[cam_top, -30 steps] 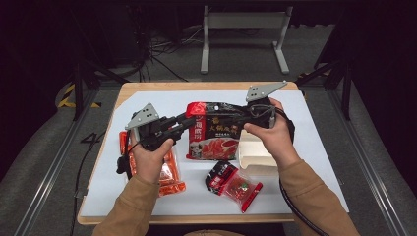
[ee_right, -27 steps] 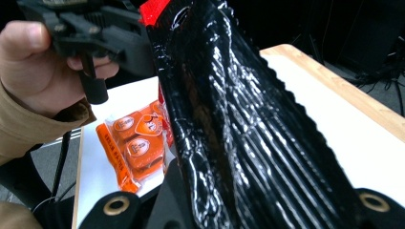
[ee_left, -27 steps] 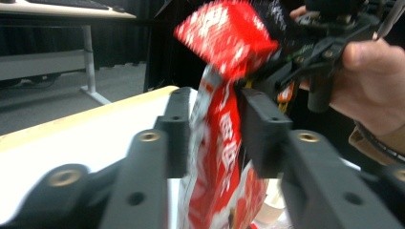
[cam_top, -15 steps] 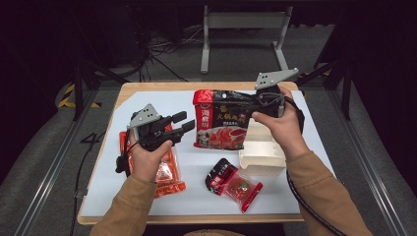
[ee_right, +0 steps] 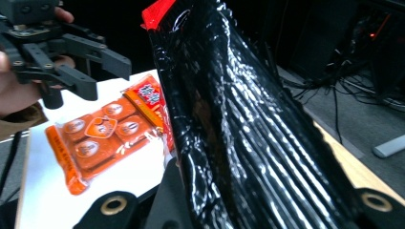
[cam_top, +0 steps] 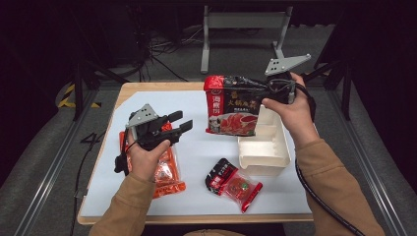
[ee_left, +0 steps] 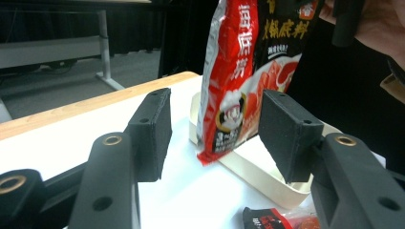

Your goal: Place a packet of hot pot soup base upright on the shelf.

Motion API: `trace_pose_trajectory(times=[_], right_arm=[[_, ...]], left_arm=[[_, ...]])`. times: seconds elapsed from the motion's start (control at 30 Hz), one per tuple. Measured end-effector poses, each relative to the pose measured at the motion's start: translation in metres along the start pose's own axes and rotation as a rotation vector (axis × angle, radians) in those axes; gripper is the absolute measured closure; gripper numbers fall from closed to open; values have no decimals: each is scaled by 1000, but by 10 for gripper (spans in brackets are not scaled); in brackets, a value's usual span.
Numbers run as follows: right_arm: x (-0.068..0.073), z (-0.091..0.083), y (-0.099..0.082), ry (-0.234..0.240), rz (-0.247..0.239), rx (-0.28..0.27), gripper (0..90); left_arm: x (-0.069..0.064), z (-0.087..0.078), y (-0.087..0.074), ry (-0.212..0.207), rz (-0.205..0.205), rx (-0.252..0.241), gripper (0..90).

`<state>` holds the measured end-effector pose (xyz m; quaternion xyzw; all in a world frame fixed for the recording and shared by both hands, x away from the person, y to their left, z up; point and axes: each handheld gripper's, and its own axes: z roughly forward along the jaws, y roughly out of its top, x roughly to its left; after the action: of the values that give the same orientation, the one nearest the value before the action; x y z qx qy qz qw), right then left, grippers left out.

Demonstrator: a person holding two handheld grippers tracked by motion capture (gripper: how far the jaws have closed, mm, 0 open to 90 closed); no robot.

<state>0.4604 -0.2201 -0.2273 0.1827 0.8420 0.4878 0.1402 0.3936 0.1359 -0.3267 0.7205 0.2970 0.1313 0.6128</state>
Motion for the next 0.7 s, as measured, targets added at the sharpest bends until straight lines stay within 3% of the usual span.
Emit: trace_pose_trajectory(times=[0.7], right_arm=[[-40, -22, -7, -92, -2, 6, 812]], left_arm=[[5, -2, -3, 27, -5, 0, 455]])
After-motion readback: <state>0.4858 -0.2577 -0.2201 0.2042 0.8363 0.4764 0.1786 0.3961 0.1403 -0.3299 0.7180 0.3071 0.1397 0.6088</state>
